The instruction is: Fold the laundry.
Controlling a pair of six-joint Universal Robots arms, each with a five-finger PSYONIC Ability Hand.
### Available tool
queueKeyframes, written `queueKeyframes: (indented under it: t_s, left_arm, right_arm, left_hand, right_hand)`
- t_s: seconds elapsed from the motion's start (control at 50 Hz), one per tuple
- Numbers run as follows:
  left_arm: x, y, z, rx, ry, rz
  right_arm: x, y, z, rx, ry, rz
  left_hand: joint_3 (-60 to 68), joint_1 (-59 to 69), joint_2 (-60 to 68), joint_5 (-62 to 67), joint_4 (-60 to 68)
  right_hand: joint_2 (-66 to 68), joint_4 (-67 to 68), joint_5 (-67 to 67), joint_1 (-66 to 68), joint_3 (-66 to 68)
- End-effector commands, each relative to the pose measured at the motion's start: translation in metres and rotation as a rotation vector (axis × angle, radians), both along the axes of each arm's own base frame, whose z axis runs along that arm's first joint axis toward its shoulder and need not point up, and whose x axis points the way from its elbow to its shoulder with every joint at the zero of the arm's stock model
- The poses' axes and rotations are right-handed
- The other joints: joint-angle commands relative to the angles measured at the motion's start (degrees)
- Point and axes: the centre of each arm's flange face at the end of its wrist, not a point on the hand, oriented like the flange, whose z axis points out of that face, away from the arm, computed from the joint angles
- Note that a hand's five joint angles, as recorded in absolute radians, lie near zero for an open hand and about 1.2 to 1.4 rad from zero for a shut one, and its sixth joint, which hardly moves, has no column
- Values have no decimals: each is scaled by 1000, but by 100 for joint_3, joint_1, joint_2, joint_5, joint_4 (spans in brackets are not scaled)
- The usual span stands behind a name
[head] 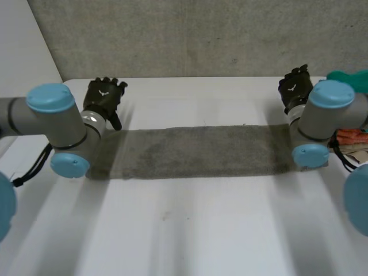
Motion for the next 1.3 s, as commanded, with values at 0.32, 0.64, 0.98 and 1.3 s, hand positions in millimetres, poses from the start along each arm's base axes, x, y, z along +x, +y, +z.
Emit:
queueKeyframes:
  t_s: [0.32, 0.64, 0.98, 1.3]
  left_arm:
    - [25, 102, 26, 51, 95, -116]
    - [26, 104, 19, 55, 94, -117]
    - [40, 120, 42, 12, 115, -94]
    - [46, 129, 54, 12, 187, -87]
  right_arm:
    - [-76, 115, 8, 605, -427, -32]
    - [-92, 81, -45, 481, -324, -87]
    - [-111, 79, 16, 187, 42, -144]
    - [163, 248, -5, -165, 16, 1053]
  left_hand:
    - [-238, -71, -201, -280, -176]
    - [-238, -71, -201, -280, -176]
    - [-238, -71, -201, -280, -176]
    - [-238, -71, -201, -280, -176]
  right_hand:
    - [1975, 1953, 1929, 1925, 1981]
    - [6780, 6758, 6734, 6730, 6786]
    - [6780, 6758, 6734, 6730, 6786]
    - [6780, 6758, 6734, 6730, 6786]
